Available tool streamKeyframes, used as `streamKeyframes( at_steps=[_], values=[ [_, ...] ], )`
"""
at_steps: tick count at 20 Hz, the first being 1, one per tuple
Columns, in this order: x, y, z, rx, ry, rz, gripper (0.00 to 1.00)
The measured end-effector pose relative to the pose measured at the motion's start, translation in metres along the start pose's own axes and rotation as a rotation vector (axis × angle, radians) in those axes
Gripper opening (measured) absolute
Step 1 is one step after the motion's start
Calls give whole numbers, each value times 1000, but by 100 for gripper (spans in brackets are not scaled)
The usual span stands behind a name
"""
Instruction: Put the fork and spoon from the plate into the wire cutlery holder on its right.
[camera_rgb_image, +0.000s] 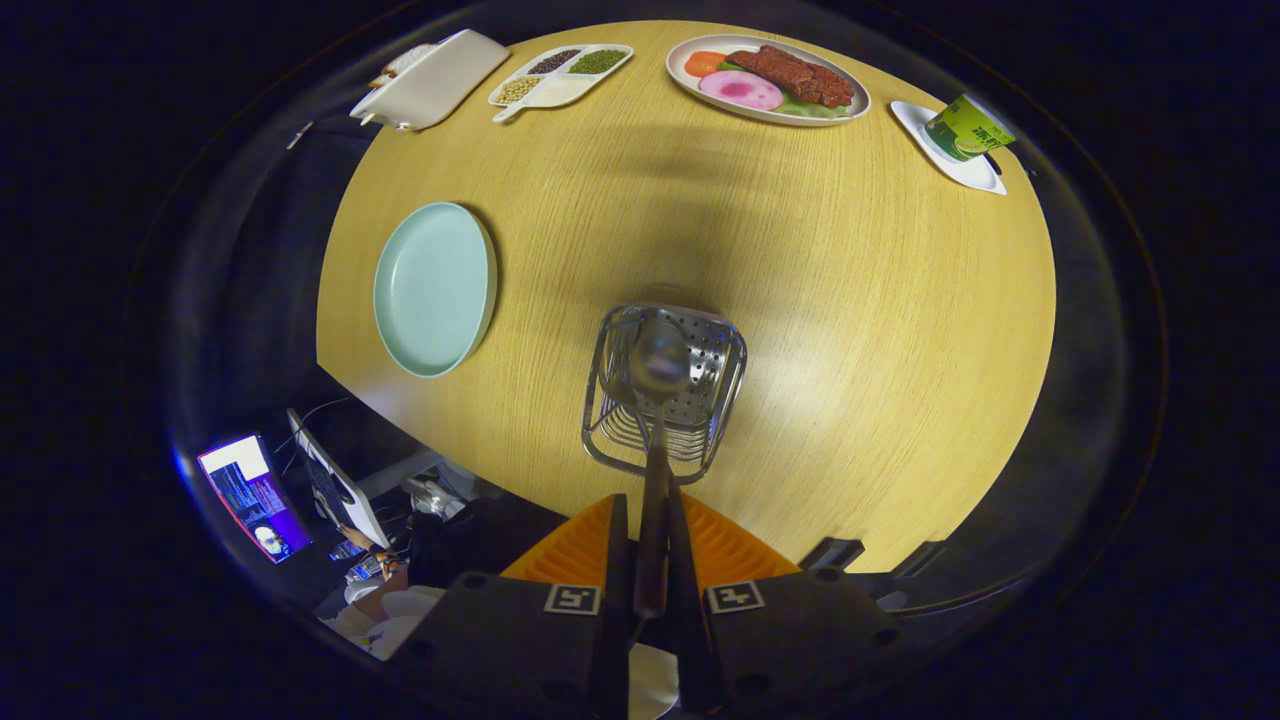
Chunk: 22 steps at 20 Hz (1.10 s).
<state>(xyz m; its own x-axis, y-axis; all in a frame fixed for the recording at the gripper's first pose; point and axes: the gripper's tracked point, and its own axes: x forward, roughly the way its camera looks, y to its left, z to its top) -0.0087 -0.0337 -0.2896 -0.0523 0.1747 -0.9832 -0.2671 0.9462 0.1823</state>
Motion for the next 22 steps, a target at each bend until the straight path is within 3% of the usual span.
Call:
streamKeyframes(
  at_steps=[1,2,4,5,6,8,13,18,22],
  values=[
    [-6,1,1,-3,-15,3,25],
    [-11,3,2,-4,-31,11,35],
    [-22,6,4,-4,-78,19,69],
    [-31,10,5,0,-116,27,69],
    [-41,11,7,0,-161,24,84],
    [-56,22,3,17,-222,43,100],
    [-136,43,24,47,-547,68,99],
    [-223,21,41,59,-908,-60,99],
    [-305,24,35,90,-1201,-76,99]
  ],
)
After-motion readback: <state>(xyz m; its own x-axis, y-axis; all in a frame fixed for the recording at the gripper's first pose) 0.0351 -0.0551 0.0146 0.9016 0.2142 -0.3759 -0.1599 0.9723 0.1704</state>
